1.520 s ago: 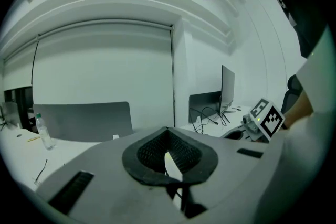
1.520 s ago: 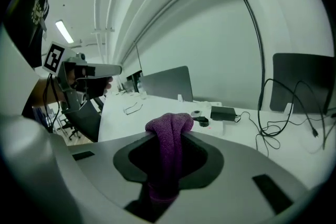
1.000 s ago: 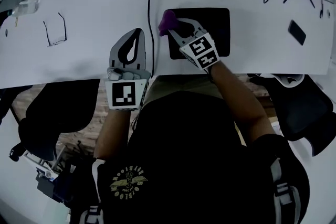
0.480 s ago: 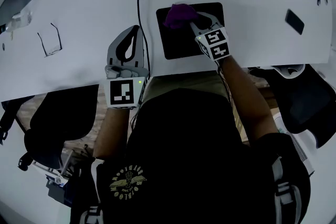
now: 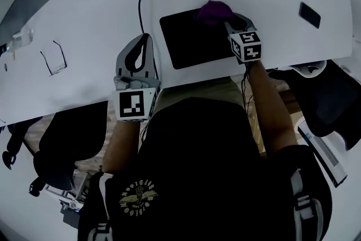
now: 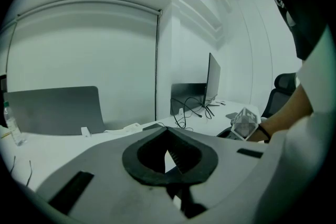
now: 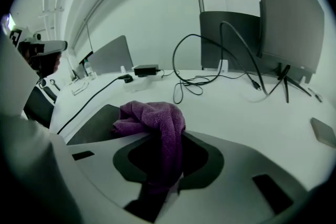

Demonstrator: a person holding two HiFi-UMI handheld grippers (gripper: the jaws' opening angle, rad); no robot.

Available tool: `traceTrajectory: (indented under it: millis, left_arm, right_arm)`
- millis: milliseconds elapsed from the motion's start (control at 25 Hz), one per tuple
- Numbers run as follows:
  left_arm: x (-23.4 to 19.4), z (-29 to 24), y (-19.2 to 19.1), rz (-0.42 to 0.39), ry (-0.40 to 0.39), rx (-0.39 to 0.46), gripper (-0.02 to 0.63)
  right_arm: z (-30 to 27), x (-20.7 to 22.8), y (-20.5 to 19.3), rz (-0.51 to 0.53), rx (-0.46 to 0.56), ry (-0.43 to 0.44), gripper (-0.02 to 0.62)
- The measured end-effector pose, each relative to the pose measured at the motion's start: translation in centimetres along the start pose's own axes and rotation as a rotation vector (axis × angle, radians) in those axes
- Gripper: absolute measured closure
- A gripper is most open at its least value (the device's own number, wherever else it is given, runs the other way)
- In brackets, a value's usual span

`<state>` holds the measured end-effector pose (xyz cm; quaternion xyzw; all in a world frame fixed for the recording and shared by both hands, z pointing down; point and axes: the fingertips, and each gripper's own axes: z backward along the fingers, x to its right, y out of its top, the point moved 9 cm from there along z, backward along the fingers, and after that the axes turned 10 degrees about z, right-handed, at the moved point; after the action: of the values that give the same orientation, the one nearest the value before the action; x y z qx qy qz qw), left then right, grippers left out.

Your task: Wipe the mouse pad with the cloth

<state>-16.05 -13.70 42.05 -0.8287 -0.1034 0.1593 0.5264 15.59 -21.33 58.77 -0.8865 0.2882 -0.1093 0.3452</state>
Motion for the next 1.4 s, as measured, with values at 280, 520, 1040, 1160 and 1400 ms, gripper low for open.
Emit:
traceTrajectory:
  millis: [280,520,1040,1160,1400]
  left_arm:
    - [0.2,0.3,0.3,-0.021,-0.005,0.011,0.604]
    - [-0.1,1.5,0.1,-0.022,0.012,0.011,0.604]
    - [-0.5,4.5,-1.0,-0.035,0.038,-0.001,0.604]
    - [-0.8,4.8,-1.2,-0.02,0.054,0.034,0.604]
    - [-0.3,4.7,-1.3,-0.033,0.04,0.02,0.604]
  right_arm:
    - [2.5,1.5,-0.7,-0.016,-0.007,-0.052,0.503]
    - [4.6,-5.0,1.4,0.056,0.069,0.1,0.503]
    - [1.9,-20.5,0.9,0.209,0.065,0.437,0.503]
    - [0.8,-20.4,-0.5,0.201,0.017,0.409,0.503]
    - [1.2,-18.1,-1.8,0.175,-0.003,0.337,0.503]
